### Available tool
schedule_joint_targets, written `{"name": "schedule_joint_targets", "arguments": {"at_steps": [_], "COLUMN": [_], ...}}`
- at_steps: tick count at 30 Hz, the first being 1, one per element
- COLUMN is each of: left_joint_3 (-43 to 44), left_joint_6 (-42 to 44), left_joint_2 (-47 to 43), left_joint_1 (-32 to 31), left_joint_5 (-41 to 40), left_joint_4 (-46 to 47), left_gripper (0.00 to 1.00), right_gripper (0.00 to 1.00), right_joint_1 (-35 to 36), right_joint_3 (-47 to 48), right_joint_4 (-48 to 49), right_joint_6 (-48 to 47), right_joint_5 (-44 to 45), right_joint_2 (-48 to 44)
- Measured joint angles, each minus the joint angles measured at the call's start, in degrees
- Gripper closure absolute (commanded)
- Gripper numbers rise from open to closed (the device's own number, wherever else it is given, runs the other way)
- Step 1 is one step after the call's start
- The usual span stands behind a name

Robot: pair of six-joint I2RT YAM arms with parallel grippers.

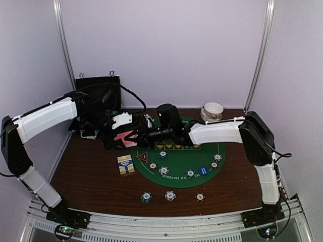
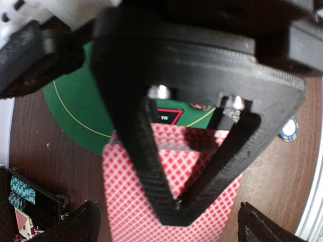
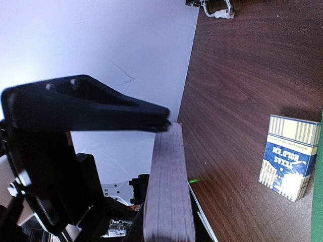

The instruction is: Distribute texas hold em gaming equipment

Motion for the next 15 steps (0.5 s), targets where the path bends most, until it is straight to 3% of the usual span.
{"name": "schedule_joint_targets", "arguments": {"at_steps": [15], "left_joint_3": [-1.3], "left_joint_6": [1.7], "left_joint_2": [0.3], "left_joint_1": [0.0], "left_joint_5": [-0.3], "left_joint_4": [-1.1], "left_gripper": [0.03], "right_gripper": [1.0], "right_joint_1": [0.6], "right_joint_3": [1.4], "right_joint_4": [1.2], "right_joint_6": [0.0], "right_joint_5": [-0.1], "right_joint_2": [-0.1]}}
